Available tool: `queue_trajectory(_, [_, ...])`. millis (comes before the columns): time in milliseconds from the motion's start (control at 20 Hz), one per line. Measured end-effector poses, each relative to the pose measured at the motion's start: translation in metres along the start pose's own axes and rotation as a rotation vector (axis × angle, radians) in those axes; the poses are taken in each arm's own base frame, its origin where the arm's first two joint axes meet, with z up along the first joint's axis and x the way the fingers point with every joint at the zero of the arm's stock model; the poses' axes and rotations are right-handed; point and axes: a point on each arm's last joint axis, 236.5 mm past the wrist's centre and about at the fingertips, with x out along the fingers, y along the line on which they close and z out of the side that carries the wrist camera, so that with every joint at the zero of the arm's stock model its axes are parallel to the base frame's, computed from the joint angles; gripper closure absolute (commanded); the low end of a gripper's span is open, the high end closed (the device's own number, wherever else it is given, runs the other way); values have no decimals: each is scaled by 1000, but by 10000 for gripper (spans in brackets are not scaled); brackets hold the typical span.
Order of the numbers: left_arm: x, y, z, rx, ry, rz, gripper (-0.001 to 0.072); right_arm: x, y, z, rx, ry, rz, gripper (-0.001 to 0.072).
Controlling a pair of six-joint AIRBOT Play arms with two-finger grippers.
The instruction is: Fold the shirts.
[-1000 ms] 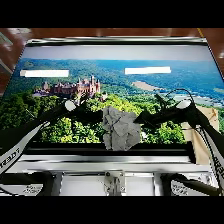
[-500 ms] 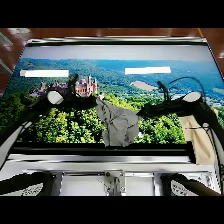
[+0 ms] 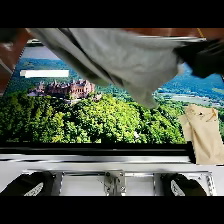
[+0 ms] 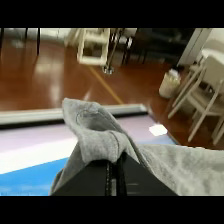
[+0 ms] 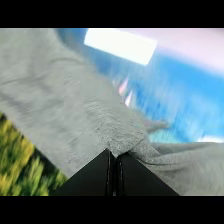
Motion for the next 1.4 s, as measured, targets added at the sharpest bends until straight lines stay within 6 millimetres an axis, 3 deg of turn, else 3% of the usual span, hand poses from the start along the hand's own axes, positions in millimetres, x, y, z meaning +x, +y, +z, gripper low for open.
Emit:
queue_trajectory(100, [-39,-21,42,52,-105,-18,669,-36,15,39,-54,-121,-48,648])
queue_trajectory(250, [-76,-35,58,109,-126,-19,669,-71,30,54,-88,-171,-95,648])
queue_trajectory(400, [-85,-28,28,154,12,21,669,-81,23,28,-93,-54,-153,648])
queue_trajectory(600, [-80,1,-56,140,304,82,669,-70,-2,-33,-40,216,-195,648])
queue_trajectory(800, [-73,35,-157,54,585,144,668,-17,-17,-102,113,467,-71,648])
queue_trajectory(1050, [-85,69,-285,-126,887,241,668,81,-44,-204,343,697,54,648])
queue_trajectory(1150, [-92,75,-327,-198,967,268,668,121,-57,-242,413,747,61,648])
queue_trajectory(1300, [-93,76,-371,-306,1010,276,668,172,-73,-295,519,800,41,646])
queue_trajectory(1350, [-90,76,-383,-341,1011,277,668,182,-76,-310,552,817,36,584])
queue_trajectory(1400, [-89,76,-391,-369,1011,278,668,191,-78,-323,588,833,30,366])
